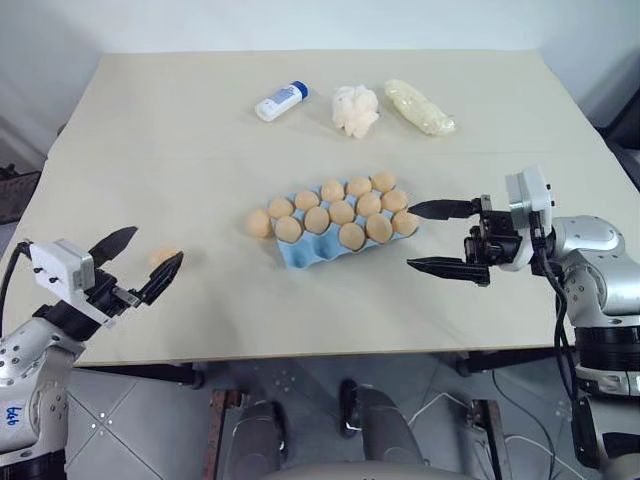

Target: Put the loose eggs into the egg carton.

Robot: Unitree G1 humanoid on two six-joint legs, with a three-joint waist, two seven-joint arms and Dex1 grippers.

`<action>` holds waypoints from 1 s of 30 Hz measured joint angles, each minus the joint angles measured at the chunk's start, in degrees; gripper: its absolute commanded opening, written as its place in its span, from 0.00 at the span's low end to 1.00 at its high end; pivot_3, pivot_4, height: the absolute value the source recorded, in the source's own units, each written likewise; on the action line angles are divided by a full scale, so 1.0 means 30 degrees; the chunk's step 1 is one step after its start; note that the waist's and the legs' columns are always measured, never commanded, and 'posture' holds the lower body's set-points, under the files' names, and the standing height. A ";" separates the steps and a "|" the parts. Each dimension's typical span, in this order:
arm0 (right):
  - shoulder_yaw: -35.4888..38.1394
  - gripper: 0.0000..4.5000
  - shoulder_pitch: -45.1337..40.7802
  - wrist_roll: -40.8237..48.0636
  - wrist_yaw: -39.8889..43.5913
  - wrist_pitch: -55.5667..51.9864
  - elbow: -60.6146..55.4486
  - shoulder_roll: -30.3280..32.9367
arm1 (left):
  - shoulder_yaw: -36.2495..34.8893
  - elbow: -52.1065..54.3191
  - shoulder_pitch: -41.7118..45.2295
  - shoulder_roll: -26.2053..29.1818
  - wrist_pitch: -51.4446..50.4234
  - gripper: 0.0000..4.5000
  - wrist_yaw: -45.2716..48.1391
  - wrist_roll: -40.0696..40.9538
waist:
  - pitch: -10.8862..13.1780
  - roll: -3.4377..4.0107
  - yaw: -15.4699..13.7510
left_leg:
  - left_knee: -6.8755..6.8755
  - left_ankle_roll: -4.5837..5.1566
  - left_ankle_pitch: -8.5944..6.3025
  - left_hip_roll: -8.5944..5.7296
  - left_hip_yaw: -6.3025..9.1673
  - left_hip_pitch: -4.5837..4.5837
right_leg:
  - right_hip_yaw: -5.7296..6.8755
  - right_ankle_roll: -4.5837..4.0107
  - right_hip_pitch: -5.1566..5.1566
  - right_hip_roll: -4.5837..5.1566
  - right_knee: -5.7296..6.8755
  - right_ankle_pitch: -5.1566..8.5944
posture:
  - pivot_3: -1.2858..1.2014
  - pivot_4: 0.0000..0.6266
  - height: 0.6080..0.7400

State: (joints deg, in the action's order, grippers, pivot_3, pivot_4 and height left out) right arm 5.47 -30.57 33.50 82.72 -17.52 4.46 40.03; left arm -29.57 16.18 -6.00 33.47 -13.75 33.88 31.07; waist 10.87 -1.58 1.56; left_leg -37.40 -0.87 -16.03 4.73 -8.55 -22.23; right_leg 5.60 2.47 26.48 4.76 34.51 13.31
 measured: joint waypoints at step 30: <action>-0.0982 1.00 -0.1362 -0.1041 -0.0782 -0.0024 0.0817 -0.0035 | 0.4315 -0.2045 0.2873 -0.0626 -0.5209 0.65 -0.4530 -0.3895 | 0.0000 0.0000 -0.0002 | 0.0007 -0.0002 -0.0005 0.0026 -0.0019 0.0021 | -0.0066 -0.0009 0.0028 -0.0041 0.0014 -0.0012 | 0.52 0.24 1.00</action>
State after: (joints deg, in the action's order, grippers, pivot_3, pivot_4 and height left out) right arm 2.53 -34.66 30.38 80.37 -17.60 6.91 39.93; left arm -16.63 10.05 2.62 31.59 -29.38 20.29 19.39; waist 10.87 -1.58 1.55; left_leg -37.38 -0.88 -16.04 4.81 -8.60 -22.17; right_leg 5.40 2.44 26.56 4.64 34.55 13.27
